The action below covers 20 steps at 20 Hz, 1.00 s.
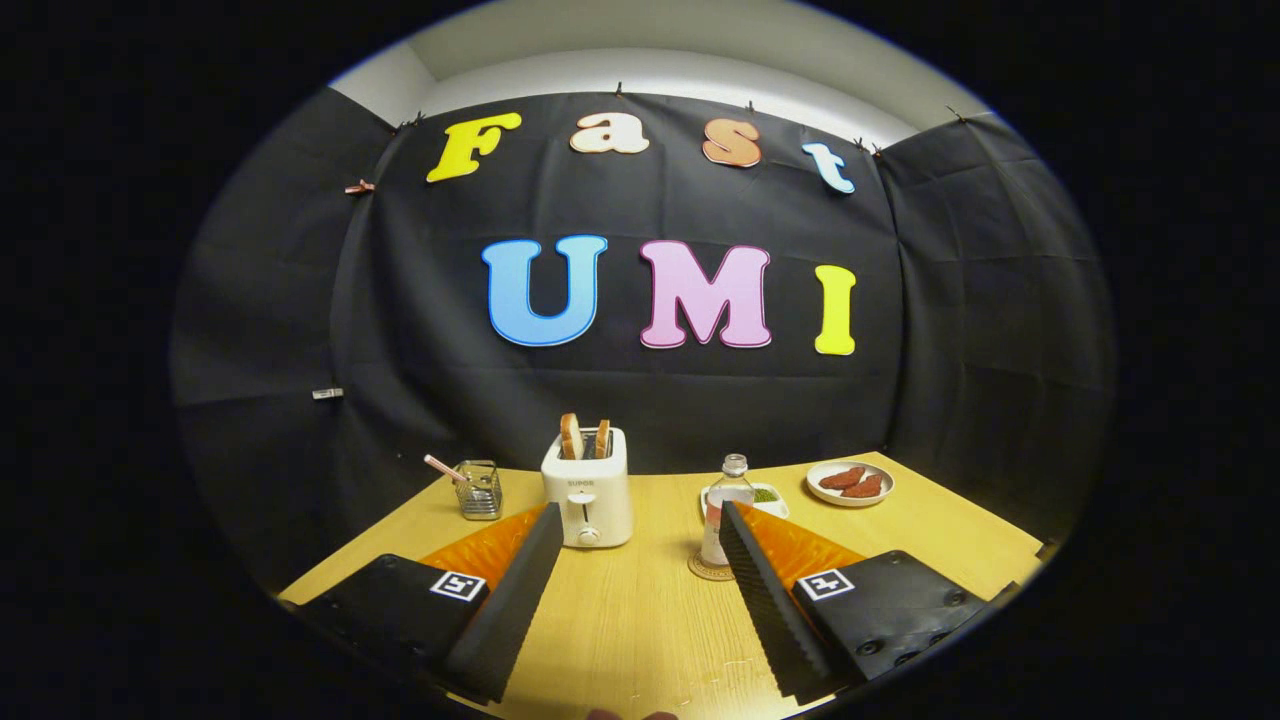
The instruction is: Take the bottle from table, then pour the juice into the cup, finally place the bottle on the coaster
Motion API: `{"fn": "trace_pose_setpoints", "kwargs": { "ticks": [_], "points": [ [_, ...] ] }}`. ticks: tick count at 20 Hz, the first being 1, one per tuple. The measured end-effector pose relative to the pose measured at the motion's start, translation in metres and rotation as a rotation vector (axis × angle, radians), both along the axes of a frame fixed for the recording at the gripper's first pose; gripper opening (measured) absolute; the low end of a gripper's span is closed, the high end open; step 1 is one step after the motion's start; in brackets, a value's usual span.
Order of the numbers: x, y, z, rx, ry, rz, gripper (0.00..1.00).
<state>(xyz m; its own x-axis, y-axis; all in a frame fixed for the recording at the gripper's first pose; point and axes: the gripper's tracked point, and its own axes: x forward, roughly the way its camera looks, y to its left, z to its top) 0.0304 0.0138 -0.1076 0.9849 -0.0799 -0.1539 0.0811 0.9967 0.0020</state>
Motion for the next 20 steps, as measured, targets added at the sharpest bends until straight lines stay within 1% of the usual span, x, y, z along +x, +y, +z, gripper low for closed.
{"fn": "trace_pose_setpoints", "kwargs": {
  "ticks": [2,11,20],
  "points": [
    [-0.006,0.003,0.011,0.015,-0.002,0.009,0.97],
    [-0.03,-0.008,0.033,-0.019,-0.023,-0.023,0.97],
    [-0.04,-0.01,0.03,-0.002,-0.016,-0.032,0.97]
  ]
}}
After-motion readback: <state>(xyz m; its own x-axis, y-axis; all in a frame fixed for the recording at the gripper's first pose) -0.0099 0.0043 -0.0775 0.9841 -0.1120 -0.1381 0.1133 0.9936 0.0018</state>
